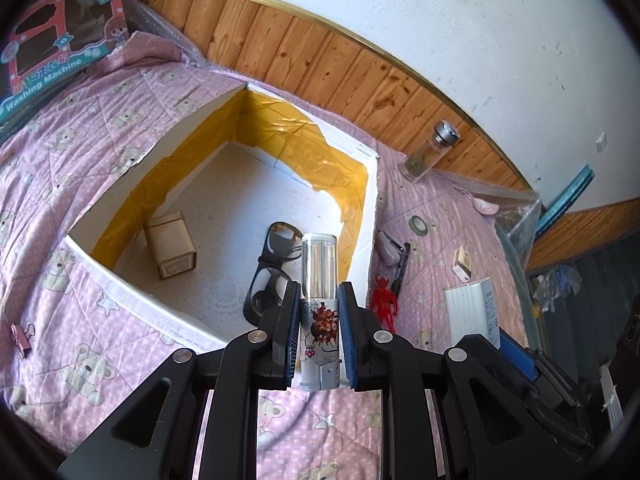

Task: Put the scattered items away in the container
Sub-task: 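Lift and carry the charger and perfume bottle with both tools toward the box, then lower the charger and perfume bottle with both tools into the box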

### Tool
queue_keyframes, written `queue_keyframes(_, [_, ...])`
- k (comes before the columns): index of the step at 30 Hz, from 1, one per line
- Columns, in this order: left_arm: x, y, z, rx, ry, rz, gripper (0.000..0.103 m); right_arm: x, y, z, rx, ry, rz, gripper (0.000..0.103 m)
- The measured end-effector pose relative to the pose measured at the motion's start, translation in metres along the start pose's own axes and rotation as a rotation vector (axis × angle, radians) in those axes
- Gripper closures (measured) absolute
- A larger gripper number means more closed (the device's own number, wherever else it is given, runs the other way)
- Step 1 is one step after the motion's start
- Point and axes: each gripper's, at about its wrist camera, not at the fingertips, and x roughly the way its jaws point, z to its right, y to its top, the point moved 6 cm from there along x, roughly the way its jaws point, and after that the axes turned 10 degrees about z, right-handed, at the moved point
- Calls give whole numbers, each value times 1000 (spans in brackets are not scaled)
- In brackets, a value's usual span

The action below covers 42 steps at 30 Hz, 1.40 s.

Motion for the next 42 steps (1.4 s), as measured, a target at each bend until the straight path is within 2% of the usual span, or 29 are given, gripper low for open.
queue_keyframes(25, [17,52,-26,-28,0,32,84,41,33,-22,-64,30,7,69])
queue_keyframes(35, [30,74,-21,-15,-7,36,84,61,44,-15,-66,36,-7,69])
queue_keyframes(42, [47,84,-16,-17,-15,7,84,76,53,-8,-66,38,-16,69])
